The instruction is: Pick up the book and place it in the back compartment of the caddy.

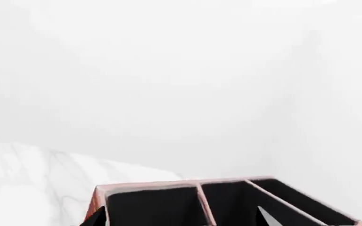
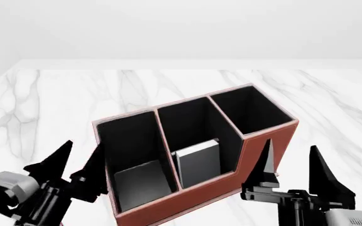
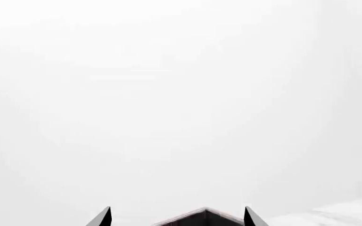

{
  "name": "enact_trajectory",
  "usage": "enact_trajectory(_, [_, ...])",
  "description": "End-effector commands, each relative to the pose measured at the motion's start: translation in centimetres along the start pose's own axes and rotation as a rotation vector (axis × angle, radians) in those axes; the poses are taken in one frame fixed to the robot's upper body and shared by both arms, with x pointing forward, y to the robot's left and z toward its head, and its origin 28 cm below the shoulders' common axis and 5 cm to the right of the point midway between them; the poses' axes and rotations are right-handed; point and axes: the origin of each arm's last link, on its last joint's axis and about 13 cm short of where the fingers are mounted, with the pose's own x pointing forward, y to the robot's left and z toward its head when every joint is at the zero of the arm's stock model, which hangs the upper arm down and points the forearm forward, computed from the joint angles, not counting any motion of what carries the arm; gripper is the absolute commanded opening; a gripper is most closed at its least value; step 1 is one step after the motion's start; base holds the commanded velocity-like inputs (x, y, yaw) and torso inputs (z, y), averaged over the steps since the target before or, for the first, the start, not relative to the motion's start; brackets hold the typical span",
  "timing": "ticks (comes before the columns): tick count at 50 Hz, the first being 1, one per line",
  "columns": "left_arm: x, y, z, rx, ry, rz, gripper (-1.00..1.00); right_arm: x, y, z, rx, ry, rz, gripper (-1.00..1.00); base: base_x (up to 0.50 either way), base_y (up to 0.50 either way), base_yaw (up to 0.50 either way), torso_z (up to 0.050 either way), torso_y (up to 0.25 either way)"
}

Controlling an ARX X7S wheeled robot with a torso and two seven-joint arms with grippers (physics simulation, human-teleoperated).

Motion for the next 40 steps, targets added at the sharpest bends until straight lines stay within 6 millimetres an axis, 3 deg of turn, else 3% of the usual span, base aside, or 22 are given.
enact_trajectory(1, [-2.5,0.8,1.6,0.069,-0.344,0.279,1.00,1.4,-2.0,0.8,-0.096,-0.105,-0.135,1.00,0.00,0.00,0.00,0.000,0.000])
enact_trajectory(4, [-4.9,-0.4,4.2,0.227,-0.589,0.452,1.00,1.7,-3.4,3.7,-0.164,-0.344,-0.243,1.00,0.00,0.00,0.00,0.000,0.000])
enact_trajectory(6, [-5.6,-0.6,6.3,0.318,-0.735,0.517,1.00,1.7,-3.8,4.8,-0.185,-0.418,-0.280,1.00,0.00,0.00,0.00,0.000,0.000])
enact_trajectory(10, [-7.2,-2.0,7.8,0.477,-0.894,0.622,1.00,1.8,-3.9,6.2,-0.198,-0.484,-0.303,1.00,0.00,0.00,0.00,0.000,0.000])
enact_trajectory(18, [-7.5,-1.3,7.4,0.422,-0.898,0.753,1.00,1.2,-4.3,6.4,-0.184,-0.501,-0.315,1.00,0.00,0.00,0.00,0.000,0.000])
enact_trajectory(40, [-5.0,-0.6,4.2,0.447,-0.679,0.643,1.00,1.1,-3.8,5.2,-0.184,-0.447,-0.294,1.00,0.00,0.00,0.00,0.000,0.000])
